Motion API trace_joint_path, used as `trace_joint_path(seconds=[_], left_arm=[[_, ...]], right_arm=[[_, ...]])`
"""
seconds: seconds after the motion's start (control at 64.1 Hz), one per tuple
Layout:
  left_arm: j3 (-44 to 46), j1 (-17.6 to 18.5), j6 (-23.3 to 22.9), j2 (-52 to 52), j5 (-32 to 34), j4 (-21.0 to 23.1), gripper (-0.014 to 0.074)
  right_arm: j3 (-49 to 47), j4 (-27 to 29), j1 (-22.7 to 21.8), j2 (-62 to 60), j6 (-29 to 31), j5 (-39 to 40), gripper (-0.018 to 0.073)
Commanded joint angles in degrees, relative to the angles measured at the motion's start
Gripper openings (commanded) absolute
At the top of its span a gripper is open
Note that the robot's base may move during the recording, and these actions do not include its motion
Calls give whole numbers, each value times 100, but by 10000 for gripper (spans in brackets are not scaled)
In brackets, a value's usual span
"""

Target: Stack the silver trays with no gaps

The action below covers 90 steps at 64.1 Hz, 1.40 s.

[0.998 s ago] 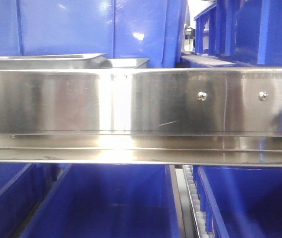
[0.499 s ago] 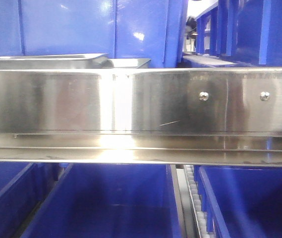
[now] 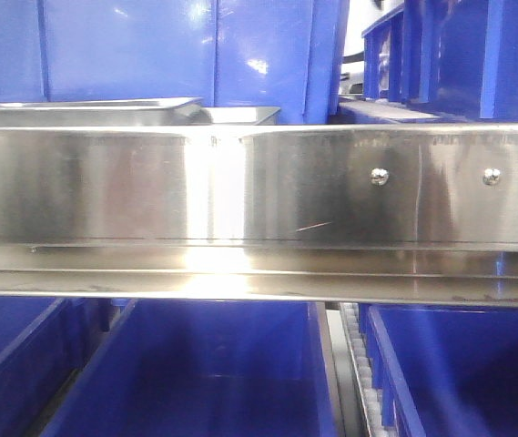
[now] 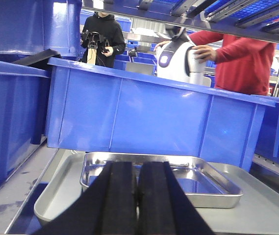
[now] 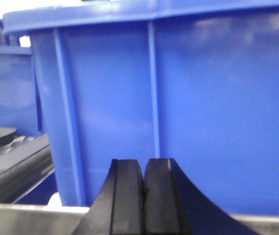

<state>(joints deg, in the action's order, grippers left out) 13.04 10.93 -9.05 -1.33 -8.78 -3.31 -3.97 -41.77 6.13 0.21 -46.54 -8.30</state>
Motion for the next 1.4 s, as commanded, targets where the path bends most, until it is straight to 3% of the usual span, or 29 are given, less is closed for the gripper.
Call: trace_joint_path(seconds=[0.0,0.109,0.234,0.405,0.936,1.263,1.388], left_arm=[[15,36,3,26,78,4,-6],[15,36,3,26,78,4,-6],[15,36,3,26,78,4,-6],[15,36,3,26,78,4,-6],[15,36,3,26,78,4,-6],[15,36,3,26,78,4,-6],[15,36,3,26,78,4,-6]], right_arm=[[72,1074,-28,-21,1281,94,-84],[122,2824,-28,-21,3417,110,-84],[177,3650,-28,-21,4374,157,-84],[397,3847,-28,-21,4413,1150,-84],[397,3847,-53,-21,4413,1005,-84],[397,3847,-908,-21,4413,1005,-84],[397,3847,-1036,-21,4413,1005,-84]])
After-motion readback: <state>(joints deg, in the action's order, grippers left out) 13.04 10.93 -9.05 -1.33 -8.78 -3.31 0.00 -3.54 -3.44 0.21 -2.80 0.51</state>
